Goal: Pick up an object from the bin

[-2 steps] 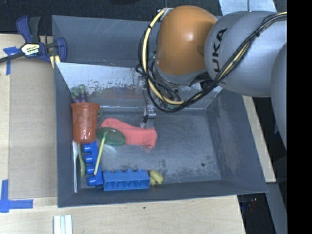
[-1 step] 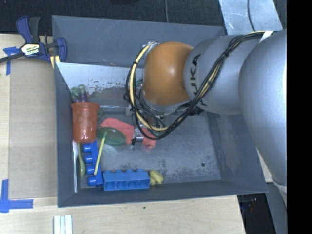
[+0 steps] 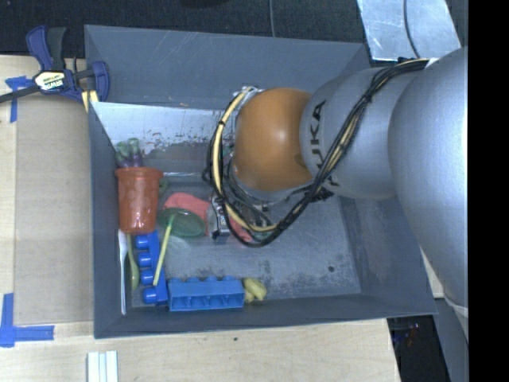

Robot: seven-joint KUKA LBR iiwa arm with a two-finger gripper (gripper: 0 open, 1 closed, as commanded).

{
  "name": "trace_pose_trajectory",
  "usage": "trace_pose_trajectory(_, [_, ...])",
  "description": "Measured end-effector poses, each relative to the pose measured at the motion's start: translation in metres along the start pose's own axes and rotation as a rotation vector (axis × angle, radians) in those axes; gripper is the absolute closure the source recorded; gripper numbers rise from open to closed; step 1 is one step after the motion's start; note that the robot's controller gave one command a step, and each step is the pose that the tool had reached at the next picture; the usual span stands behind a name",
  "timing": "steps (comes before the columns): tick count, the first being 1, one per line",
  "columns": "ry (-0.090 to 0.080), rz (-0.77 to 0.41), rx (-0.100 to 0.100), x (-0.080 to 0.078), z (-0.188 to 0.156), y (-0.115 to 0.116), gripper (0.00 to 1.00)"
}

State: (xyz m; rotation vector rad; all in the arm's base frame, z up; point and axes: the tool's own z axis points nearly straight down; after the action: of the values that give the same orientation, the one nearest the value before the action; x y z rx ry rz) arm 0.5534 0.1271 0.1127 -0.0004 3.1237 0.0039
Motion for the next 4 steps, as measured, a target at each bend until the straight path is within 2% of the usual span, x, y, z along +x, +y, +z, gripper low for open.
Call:
trace_pose_trajectory(1, [0.0,0.0,0.0,0.0,0.0,0.0,1.0])
trace_pose_trajectory(2, [0.001,-0.024,0.001,0.004,-0.074,0.012,1.0])
trace_pose_trajectory(3, [0.001,-0.035,0.001,0.001,-0.112,0.011,0.0])
trace_pose_trajectory(4, [0.003,-0.04,0.001,0.0,-0.1,0.01,0.0])
